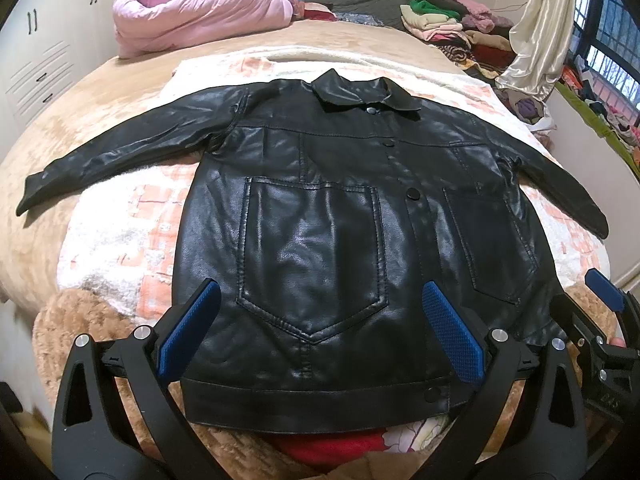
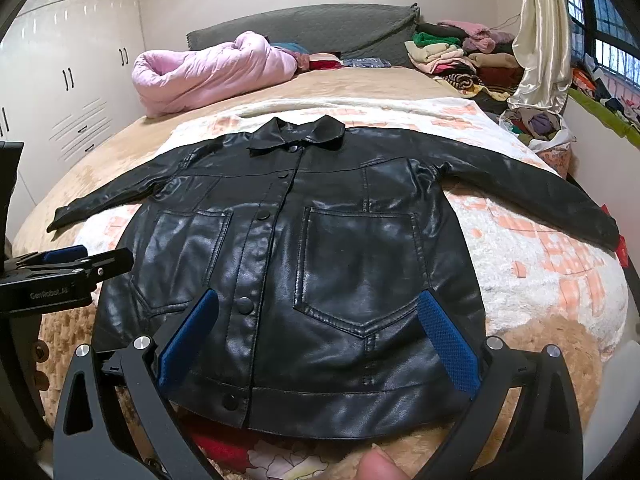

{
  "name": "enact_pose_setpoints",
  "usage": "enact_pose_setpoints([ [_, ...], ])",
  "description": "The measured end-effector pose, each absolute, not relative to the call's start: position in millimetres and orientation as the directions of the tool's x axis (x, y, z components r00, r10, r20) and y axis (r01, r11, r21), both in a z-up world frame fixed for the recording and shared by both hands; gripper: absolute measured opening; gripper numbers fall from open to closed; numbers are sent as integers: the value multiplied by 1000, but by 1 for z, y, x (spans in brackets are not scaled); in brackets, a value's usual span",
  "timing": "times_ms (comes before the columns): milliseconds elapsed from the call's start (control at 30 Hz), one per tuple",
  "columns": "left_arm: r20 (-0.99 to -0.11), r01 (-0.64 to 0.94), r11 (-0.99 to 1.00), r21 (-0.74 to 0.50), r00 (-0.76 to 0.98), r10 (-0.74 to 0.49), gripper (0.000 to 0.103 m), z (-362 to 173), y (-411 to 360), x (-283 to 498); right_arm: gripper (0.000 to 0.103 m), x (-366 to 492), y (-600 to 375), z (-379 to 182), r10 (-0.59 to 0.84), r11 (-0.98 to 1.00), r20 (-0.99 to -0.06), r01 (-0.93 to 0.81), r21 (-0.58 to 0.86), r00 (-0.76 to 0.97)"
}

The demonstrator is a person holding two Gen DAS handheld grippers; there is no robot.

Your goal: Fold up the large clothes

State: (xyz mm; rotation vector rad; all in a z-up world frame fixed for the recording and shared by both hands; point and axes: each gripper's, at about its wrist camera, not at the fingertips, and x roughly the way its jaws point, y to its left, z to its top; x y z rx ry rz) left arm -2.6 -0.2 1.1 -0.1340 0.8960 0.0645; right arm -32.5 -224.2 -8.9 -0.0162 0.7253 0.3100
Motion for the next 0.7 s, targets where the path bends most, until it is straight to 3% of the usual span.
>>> enact_pose_setpoints([
  [700, -781, -108, 990, -90, 624, -3, 95, 1, -1, -2, 99, -33, -222, -9, 275, 953, -654, -290, 88, 705],
])
